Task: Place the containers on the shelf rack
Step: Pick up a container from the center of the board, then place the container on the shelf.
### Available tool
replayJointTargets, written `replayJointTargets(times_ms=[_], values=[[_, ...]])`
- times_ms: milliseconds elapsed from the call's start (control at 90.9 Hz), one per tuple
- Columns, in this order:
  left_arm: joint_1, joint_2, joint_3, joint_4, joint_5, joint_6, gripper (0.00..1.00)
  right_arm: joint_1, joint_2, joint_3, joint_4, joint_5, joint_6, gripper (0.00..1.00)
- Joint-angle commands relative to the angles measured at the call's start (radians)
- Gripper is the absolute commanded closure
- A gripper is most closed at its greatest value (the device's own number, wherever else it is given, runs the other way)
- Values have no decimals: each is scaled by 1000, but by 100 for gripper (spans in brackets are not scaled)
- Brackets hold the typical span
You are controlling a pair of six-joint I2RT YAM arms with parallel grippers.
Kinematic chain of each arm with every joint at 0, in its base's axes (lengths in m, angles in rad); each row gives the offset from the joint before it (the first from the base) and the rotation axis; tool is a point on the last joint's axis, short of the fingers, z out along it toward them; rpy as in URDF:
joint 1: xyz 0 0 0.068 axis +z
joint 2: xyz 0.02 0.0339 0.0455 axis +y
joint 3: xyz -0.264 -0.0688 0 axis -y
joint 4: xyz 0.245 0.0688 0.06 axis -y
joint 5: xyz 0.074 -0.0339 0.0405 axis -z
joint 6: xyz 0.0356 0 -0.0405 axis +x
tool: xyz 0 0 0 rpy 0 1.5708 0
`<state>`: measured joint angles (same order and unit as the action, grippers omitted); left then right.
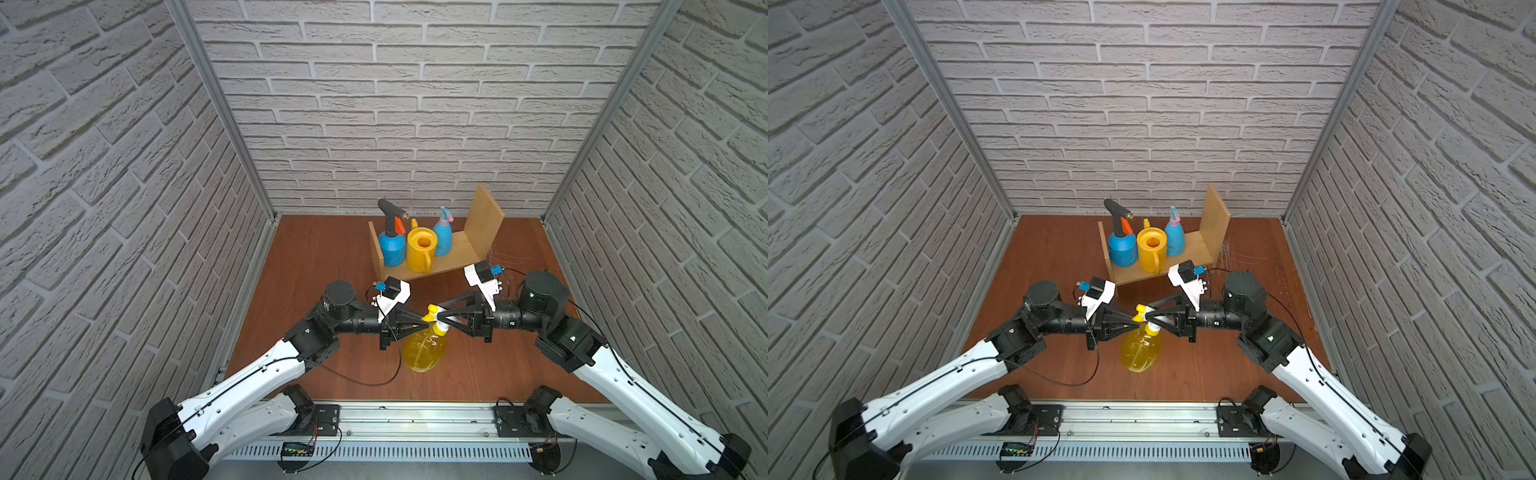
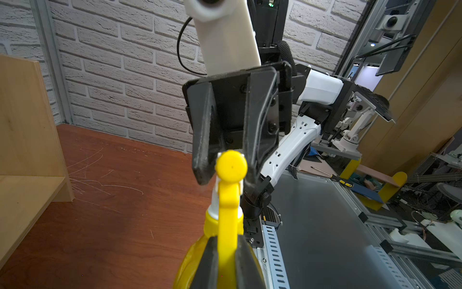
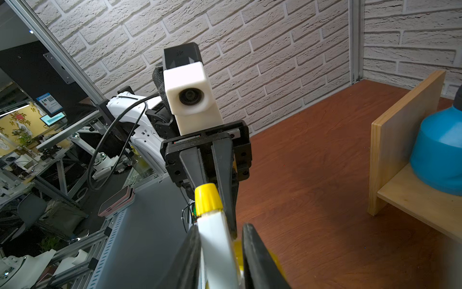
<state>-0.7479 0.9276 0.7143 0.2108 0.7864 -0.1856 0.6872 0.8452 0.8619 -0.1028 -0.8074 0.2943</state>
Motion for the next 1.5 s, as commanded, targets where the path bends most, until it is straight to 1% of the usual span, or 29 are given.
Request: replayJointTargets(times_ms=[0,154,264,319,407,429,484,528,550,649,682,715,748,781,803,825,891,935,979,1012,1056,1111,1166,1353,1419,1485], values=[[3,-16,14,78,-10,-12,100,3,8,27,-16,-42,-24,65],[3,-14,13,85,-11,-14,100,3,20,40,-30,-58,-37,64],[4,-13,15,87,-13,-14,100,3,26,52,-42,-66,-50,67],[3,-13,13,85,-17,-15,100,3,27,58,-51,-70,-61,70],[3,-14,15,73,-36,-11,99,2,26,67,-72,-67,-82,85],[3,-17,15,70,-41,-8,95,3,24,69,-78,-66,-90,87],[2,-21,15,59,-59,-4,78,2,18,71,-96,-55,-105,91],[3,-28,13,54,-73,1,69,2,11,72,-113,-44,-118,94],[2,-31,14,49,-81,6,63,2,5,71,-122,-34,-125,94],[4,-64,18,19,-146,40,42,-5,-30,59,-162,31,-148,96],[4,-84,19,11,-183,52,30,-7,-49,53,-176,60,-152,96],[5,-104,17,-8,-233,68,21,-11,-71,43,-188,108,-154,96],[4,-130,15,-25,-290,82,14,-14,-91,32,-201,161,-157,96],[5,-151,10,-47,-375,95,9,-16,-120,23,-216,225,-154,97],[4,-168,5,-60,-433,99,6,-16,-143,13,-229,281,-149,96],[5,-189,-1,-78,-499,100,3,-17,-161,4,-238,364,-142,96],[6,-239,-34,-122,-715,86,2,-17,-217,-21,-273,598,-86,97],[7,-257,-60,-152,-864,49,2,-17,-244,-33,-291,741,-49,97],[14,-266,-87,-192,-977,-25,2,-17,-255,-41,-303,831,-34,97],[21,-272,-105,-214,-1022,-76,2,-17,-252,-41,-303,894,-27,96],[34,-276,-134,-231,-1048,-134,2,-17,-230,-33,-299,955,-22,97],[47,-277,-163,-239,-1054,-221,2,-17,-181,-3,-306,1034,-20,96],[59,-275,-190,-241,-1057,-271,2,-17,-120,29,-305,1101,-27,97],[74,-266,-180,-270,-1062,-264,2,-19,140,165,-248,1315,-35,97],[75,-279,-175,-288,-1064,-258,2,-37,231,212,-233,1345,-23,97],[77,-299,-178,-300,-1068,-256,2,-76,307,259,-230,1339,19,97]])
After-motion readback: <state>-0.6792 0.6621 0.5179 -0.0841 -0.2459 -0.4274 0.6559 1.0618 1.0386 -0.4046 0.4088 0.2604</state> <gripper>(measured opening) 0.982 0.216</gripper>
